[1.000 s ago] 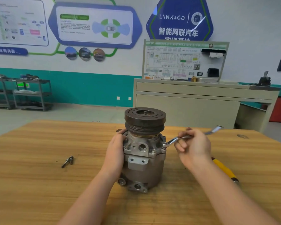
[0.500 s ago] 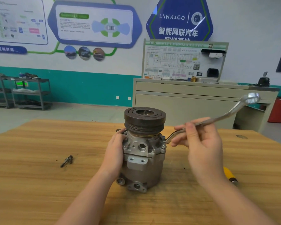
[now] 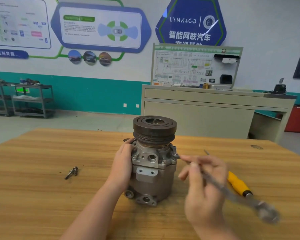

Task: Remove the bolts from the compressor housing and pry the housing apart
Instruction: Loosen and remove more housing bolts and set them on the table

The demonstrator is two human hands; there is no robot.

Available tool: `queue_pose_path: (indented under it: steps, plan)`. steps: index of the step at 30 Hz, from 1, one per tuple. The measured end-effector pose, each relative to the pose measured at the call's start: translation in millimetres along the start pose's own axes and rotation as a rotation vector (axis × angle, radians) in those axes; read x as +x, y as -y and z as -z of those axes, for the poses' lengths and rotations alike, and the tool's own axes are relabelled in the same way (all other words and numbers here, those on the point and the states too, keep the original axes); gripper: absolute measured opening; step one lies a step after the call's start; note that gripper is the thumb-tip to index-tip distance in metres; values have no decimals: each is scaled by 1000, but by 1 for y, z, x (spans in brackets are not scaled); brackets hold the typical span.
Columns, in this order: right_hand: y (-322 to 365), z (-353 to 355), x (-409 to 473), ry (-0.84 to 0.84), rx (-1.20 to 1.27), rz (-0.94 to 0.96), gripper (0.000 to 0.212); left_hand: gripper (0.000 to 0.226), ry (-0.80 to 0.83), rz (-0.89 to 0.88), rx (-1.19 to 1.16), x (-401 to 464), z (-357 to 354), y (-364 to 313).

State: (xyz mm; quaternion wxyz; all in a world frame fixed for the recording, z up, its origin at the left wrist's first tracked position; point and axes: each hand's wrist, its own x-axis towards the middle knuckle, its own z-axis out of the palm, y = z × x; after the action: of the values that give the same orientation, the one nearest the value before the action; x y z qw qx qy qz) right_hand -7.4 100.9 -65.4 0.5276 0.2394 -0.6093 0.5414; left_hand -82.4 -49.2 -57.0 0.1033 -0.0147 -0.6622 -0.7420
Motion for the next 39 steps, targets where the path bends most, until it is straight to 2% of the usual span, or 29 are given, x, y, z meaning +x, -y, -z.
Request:
queue_pose_path:
  steps: [3, 5, 7, 9, 11, 14, 19, 25, 28, 30, 32, 34, 35, 37, 39]
  plan:
    - [-5, 0, 28, -303, 332, -410, 16, 36, 0, 7, 5, 0, 0, 1]
    - [-16, 1, 51, -396, 448, -671, 18, 36, 1, 5, -2, 0, 0, 1]
    - [-30, -1, 72, -375, 523, -956, 18, 36, 0, 4, -4, 0, 0, 0]
    - [-39, -2, 84, -283, 607, -1226, 19, 37, 5, 6, -6, 1, 0, 1]
    - [-41, 3, 90, -240, 712, -1335, 17, 36, 8, 10, -8, 1, 0, 1]
    - [-36, 14, 90, -256, 772, -1173, 19, 35, 7, 17, -18, 3, 1, 2]
    - [-13, 19, 66, -86, 329, -669, 20, 36, 13, 9, -12, 1, 0, 2]
    - [5, 13, 46, 89, -5, -279, 15, 36, 11, 11, -4, -1, 1, 1]
    - [1, 12, 39, 244, -286, 107, 19, 36, 2, 6, -3, 0, 0, 2]
    - [-1, 11, 30, 323, -386, 325, 13, 36, -3, -2, -4, -1, 0, 2]
    - [-8, 11, 21, 398, -409, 460, 12, 35, -7, 1, -3, 0, 0, 2]
    - [-16, 11, 13, 393, -365, 494, 11, 35, -9, 5, -17, 1, 0, 2]
    - [-17, 9, 10, 331, -270, 435, 10, 35, -7, 8, -28, 1, 1, 2]
    - [-16, 5, 12, 133, 11, 205, 11, 35, 2, 14, -33, 3, 1, 3]
    - [-12, -2, 19, -93, 161, -30, 22, 36, 4, 15, -31, 5, 0, 5]
